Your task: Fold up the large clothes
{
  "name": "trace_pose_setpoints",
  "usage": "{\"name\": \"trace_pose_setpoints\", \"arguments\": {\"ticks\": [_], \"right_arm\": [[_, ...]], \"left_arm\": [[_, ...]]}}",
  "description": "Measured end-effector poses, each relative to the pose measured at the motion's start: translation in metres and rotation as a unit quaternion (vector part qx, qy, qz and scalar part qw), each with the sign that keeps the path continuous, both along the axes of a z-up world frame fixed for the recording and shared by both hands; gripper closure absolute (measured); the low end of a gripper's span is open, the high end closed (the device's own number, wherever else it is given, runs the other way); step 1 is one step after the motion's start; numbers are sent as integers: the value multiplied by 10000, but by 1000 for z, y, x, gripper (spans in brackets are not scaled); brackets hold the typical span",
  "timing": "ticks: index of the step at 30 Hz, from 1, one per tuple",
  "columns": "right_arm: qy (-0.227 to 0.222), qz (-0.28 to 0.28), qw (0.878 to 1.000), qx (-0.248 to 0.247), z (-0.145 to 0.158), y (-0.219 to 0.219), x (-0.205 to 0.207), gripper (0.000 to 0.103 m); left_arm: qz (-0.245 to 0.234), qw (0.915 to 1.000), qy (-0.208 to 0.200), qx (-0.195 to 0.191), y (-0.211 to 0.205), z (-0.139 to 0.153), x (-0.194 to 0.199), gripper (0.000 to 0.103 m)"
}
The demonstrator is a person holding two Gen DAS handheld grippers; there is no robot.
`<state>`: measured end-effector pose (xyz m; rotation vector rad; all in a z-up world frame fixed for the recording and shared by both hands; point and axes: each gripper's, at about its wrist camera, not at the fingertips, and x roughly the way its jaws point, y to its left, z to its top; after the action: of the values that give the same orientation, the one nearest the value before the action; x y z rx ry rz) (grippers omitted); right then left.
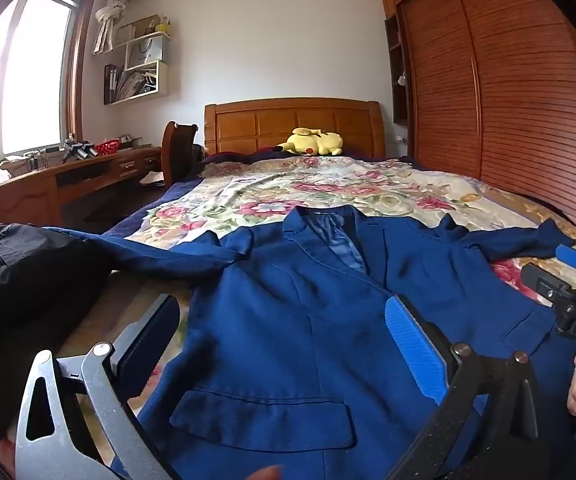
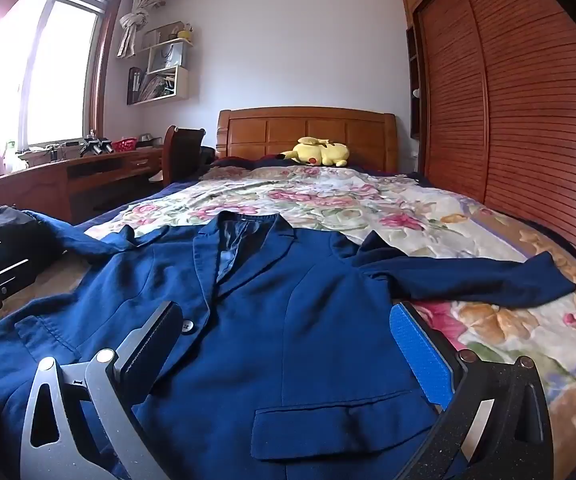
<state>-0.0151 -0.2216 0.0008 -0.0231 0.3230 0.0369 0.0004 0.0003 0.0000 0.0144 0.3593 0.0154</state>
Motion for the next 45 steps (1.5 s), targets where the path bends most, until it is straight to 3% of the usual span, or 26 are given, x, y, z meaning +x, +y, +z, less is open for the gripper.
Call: {"name": "trace_pose_setpoints", "arguments": {"ticks": [7, 45], "right_arm": [[-2, -4, 10000, 40, 0, -1, -1, 0], [-75, -26, 9999, 79, 1, 0, -5, 0]], "left_arm": [[-19, 9998, -58, 174, -6, -1, 0, 0], [-28, 9998, -184, 23, -3, 6, -7, 0]]}}
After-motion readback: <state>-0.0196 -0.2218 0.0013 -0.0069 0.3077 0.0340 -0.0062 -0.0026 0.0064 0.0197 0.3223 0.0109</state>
